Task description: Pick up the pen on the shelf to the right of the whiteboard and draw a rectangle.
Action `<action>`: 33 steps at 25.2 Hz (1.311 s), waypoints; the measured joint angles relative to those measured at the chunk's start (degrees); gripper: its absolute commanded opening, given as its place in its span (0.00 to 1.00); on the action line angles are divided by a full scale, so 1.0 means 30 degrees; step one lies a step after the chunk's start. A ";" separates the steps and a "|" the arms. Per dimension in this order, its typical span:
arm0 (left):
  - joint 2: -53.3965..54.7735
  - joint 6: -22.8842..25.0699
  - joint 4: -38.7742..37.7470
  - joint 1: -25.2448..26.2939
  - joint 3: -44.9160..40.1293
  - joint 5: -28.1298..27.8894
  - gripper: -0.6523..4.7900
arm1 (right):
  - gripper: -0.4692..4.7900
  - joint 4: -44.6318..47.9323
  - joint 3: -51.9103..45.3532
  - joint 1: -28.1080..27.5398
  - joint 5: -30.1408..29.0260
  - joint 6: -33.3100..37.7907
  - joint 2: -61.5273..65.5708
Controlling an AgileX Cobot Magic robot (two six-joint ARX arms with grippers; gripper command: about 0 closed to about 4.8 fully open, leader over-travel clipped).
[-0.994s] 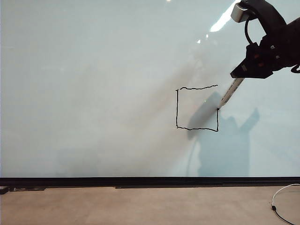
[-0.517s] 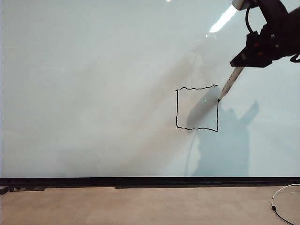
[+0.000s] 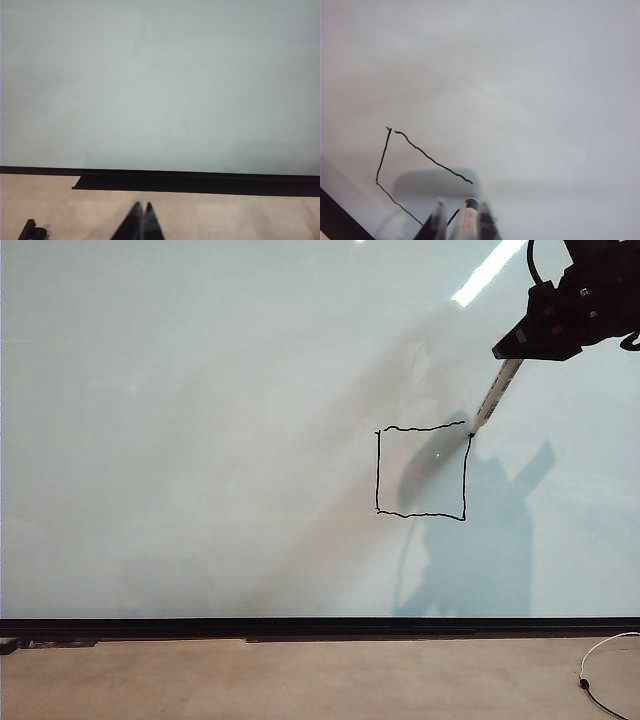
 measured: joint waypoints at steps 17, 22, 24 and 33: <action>0.0000 0.0000 0.0000 0.0000 0.0000 0.0000 0.11 | 0.08 0.0197 0.0029 0.0255 0.0015 -0.0051 -0.0481; 0.0000 0.0000 0.0000 0.0000 0.0000 0.0000 0.11 | 0.08 -0.1005 0.0029 0.0270 0.0226 0.0036 -0.0976; 0.0000 0.0000 0.0000 0.0000 0.0000 0.0000 0.11 | 0.08 -0.1705 0.0029 0.0299 0.0430 0.0109 -0.1370; 0.0000 0.0000 0.0000 0.0000 0.0000 0.0000 0.11 | 0.08 -0.2222 -0.2630 0.0189 0.1333 0.3162 -0.5603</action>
